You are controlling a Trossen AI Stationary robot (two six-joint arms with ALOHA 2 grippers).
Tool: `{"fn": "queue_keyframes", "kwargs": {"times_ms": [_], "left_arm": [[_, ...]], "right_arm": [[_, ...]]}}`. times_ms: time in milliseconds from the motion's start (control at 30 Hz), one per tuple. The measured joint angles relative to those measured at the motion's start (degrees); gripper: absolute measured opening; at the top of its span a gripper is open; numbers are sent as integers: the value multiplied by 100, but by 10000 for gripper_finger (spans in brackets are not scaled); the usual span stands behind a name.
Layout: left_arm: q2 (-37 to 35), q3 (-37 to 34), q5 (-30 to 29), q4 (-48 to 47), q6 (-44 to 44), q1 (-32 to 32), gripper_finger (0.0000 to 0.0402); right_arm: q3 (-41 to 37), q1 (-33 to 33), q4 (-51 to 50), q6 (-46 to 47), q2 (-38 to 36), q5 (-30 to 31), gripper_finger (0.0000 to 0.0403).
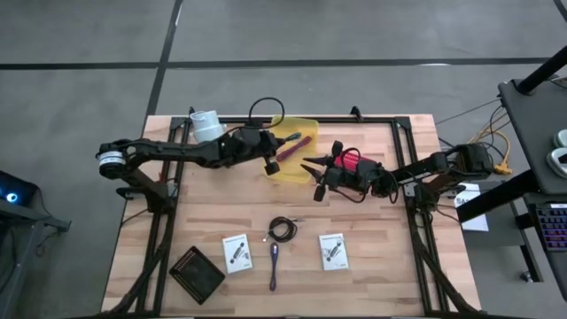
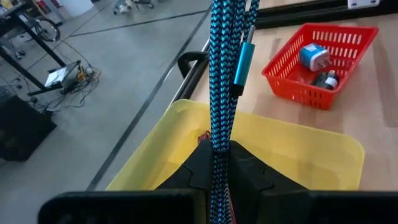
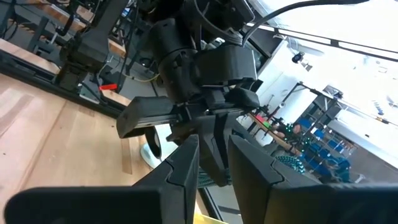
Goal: Pick and place items into bin
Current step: Put the blue charger cable into the yellow bin, then put the black charger cable into the yellow bin
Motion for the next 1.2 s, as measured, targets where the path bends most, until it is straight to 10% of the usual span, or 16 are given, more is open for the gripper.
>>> {"fn": "queue_keyframes", "kwargs": {"times_ms": [800,1200], "left_arm": [[0,0,59,99,-29,-72,114],[0,0,1601,-429,-769,-596,115]], "right_arm": [[0,-4,0,0,0,7,68],[0,-4,-9,-1,0,7,77]]}}
